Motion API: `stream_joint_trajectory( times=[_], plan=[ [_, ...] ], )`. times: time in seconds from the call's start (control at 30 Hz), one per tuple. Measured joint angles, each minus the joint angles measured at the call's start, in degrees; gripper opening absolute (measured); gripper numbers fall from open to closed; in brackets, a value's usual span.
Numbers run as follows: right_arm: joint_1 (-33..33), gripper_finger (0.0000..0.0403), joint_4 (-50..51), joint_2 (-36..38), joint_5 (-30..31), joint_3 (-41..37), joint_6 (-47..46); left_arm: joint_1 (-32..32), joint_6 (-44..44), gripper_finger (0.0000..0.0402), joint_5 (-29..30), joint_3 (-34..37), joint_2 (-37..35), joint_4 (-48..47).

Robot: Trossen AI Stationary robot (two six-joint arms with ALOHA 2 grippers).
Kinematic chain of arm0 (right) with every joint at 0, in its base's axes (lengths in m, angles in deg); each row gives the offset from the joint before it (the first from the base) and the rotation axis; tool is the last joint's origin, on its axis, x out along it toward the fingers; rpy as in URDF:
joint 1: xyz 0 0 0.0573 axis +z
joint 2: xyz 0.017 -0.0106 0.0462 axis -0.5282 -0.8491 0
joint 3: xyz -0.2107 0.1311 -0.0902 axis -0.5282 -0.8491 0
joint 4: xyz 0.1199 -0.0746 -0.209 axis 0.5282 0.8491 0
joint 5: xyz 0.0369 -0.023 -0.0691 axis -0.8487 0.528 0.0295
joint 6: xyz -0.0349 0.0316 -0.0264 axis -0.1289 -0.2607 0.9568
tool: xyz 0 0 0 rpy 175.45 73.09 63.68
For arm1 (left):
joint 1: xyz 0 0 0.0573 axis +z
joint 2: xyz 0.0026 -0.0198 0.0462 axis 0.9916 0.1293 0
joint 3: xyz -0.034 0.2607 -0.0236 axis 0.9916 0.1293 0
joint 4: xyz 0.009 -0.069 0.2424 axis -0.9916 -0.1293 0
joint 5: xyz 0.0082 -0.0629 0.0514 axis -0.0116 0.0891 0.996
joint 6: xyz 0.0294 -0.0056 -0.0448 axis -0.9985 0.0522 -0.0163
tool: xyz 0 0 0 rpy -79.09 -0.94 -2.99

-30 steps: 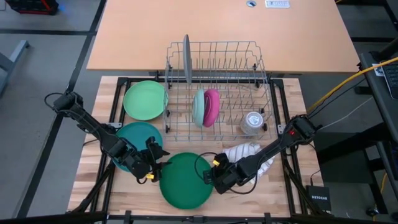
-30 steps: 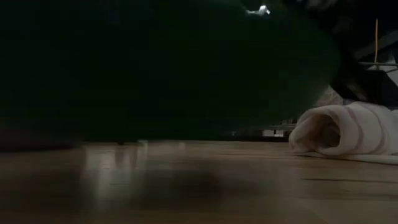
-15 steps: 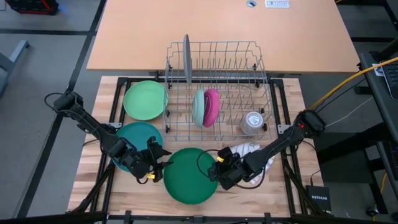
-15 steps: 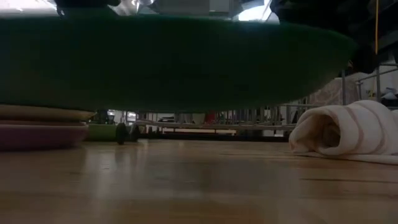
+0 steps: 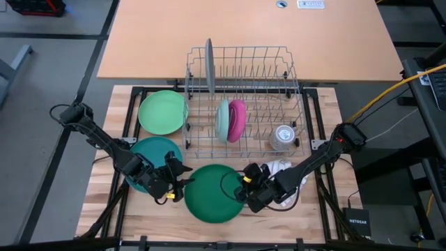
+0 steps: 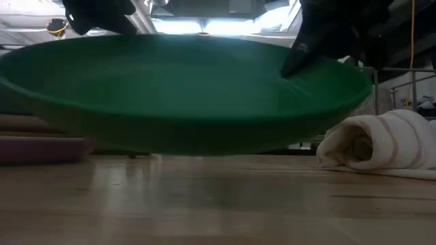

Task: Sort dishes
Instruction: Put the dark green plate in the dish rack

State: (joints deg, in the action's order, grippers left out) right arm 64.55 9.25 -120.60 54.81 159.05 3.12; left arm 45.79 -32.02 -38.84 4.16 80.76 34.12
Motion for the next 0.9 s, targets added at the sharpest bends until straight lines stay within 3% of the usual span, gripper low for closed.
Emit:
stream_joint_trajectory(
  times=[0.63, 0.73, 0.9],
  plan=[
    [-0.1, 0.0017, -6.1, 0.0, 1.5, 0.0, 6.5, 2.0, 5.1, 0.0178, -0.2, -0.1, 1.7, -6.6],
    [-0.1, 0.0015, -6.2, 0.0, 1.5, 0.0, 6.5, 2.0, 5.6, 0.0153, -0.2, -0.1, 1.8, -6.5],
    [-0.1, 0.0028, -8.1, 0.0, 1.6, 0.0, 6.3, 2.0, 5.6, 0.0077, -0.3, -0.1, 1.8, -6.5]
  ],
)
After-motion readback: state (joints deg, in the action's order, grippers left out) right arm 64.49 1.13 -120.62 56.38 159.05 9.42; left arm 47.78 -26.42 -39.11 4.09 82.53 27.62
